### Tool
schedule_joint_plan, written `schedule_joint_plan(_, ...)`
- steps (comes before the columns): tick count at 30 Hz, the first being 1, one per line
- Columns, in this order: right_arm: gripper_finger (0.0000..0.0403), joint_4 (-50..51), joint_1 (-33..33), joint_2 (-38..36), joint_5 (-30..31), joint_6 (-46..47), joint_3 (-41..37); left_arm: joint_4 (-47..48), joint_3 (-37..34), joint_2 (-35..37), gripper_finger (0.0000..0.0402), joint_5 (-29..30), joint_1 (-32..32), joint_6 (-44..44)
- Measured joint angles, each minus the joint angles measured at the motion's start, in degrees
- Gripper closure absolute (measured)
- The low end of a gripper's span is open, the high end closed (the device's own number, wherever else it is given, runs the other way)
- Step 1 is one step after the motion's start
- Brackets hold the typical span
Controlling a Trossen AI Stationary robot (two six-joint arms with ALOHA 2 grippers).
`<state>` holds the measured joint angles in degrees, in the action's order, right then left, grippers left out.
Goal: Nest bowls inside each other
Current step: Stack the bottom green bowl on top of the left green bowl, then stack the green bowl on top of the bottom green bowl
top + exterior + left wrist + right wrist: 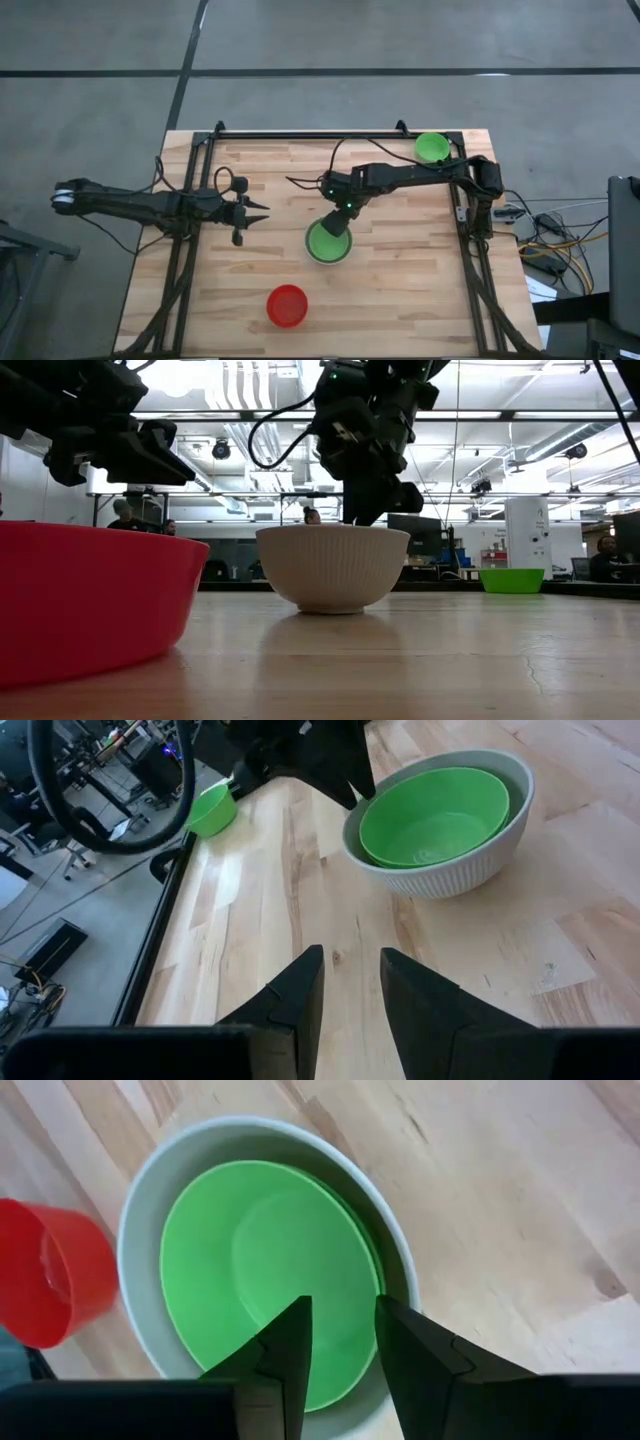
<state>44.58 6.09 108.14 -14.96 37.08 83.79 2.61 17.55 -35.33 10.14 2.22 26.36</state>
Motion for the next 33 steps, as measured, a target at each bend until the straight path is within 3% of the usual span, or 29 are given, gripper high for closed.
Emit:
schedule_joint_plan(10,0.0293,0.9,0.0,-1.4,0.7,-1.1,2.5,0.0,0.0,0.0,0.0293,0.0,0.0,0.0)
schedule_joint_plan(33,0.0293,3.9,-0.6,-18.5,15.8,-3.0,1.9,0.0,0.0,0.0,0.0293,0.0,0.0,0.0)
